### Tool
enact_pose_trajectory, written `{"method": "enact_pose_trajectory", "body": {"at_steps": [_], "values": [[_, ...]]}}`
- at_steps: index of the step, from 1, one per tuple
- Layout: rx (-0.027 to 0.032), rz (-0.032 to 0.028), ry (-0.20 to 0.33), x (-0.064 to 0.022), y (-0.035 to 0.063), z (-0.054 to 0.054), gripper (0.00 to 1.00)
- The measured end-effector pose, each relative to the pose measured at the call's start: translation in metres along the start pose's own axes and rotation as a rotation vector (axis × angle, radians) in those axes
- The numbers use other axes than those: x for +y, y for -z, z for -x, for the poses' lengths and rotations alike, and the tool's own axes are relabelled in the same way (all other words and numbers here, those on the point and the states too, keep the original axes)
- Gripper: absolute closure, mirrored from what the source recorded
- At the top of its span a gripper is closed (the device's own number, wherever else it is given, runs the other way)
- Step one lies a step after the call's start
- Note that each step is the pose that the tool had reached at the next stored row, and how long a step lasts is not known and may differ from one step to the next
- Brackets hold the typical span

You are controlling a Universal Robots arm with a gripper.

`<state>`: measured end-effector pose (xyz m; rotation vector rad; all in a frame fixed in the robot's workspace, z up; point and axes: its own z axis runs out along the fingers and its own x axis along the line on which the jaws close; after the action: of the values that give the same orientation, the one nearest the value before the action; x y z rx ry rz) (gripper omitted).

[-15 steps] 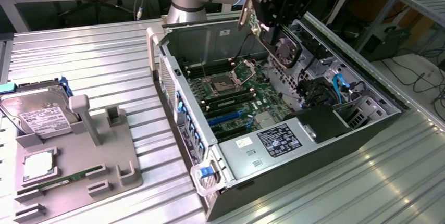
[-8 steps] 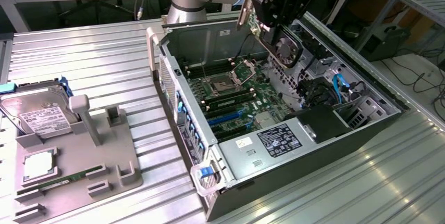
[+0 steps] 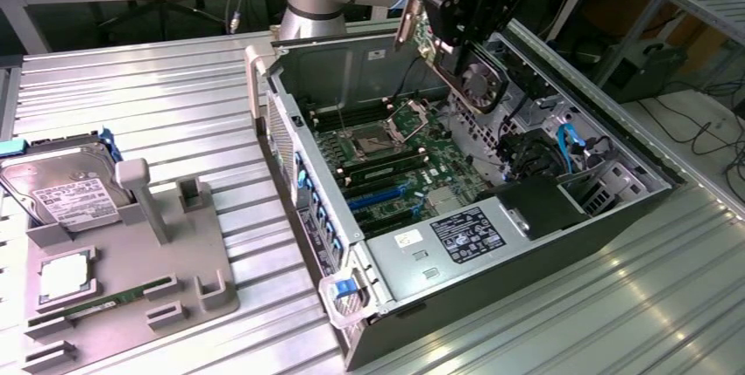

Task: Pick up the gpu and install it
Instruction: 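Insert the gpu into the slot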

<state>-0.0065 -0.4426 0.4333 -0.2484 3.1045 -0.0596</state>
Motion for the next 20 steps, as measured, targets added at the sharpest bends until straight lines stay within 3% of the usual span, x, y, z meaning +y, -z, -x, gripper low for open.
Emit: {"method": "enact_pose_trajectory", "body": {"at_steps": [20], "values": [[-0.0059, 0.0087, 0.126, -0.0020, -0.0001, -0.0003, 0.73]]}}
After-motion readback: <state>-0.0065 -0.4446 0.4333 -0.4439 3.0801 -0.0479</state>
